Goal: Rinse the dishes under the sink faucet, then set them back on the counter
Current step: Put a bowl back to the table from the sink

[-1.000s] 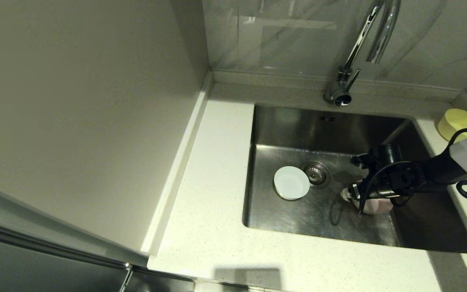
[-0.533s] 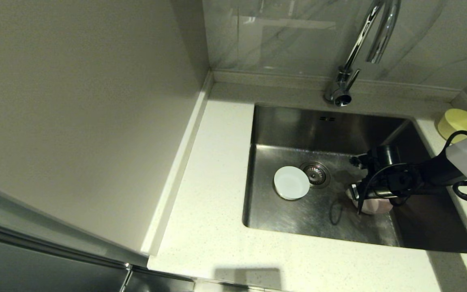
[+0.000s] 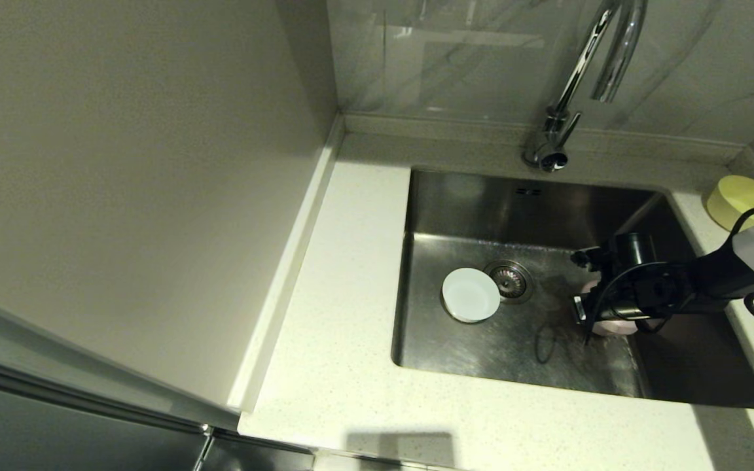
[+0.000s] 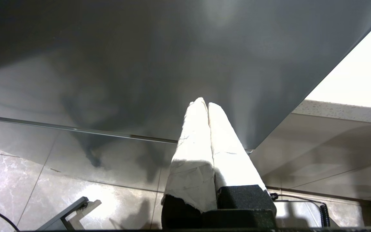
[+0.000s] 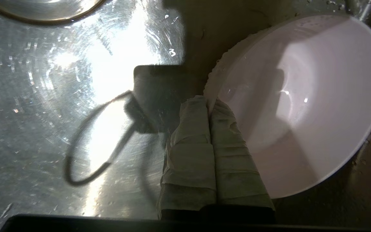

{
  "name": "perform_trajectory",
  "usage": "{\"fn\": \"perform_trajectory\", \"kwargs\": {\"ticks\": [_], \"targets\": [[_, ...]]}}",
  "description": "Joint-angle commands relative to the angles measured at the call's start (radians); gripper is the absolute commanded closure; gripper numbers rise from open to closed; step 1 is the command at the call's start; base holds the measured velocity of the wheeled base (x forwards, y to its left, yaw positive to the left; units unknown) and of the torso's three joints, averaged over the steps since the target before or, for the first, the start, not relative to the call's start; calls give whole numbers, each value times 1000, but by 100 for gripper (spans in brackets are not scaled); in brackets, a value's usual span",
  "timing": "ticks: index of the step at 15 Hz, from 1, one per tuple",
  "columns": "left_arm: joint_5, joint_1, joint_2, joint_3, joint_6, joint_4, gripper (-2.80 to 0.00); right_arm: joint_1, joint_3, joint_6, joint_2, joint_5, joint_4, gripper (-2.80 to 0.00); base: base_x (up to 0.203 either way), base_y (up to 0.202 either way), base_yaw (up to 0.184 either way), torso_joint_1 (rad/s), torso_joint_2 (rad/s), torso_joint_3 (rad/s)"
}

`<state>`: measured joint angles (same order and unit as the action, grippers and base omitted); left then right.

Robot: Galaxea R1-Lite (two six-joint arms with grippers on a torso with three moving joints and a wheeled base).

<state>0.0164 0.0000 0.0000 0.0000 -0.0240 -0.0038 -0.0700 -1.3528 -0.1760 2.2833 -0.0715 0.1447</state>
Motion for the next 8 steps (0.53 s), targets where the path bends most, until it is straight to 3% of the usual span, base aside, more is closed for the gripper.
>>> {"fn": "perform_trajectory", "kwargs": {"ticks": [1, 6, 8], "targets": [[0, 0, -2, 0, -1, -1, 0, -1, 23, 0, -53, 4, 1, 0, 0, 0, 0, 0, 0, 0], [0, 0, -2, 0, -1, -1, 0, -13, 140, -1, -207, 165, 45, 0, 0, 0, 0, 0, 0, 0], [0, 0, -2, 0, -1, -1, 0, -28, 173, 5, -271, 298, 71, 0, 0, 0, 0, 0, 0, 0]]}}
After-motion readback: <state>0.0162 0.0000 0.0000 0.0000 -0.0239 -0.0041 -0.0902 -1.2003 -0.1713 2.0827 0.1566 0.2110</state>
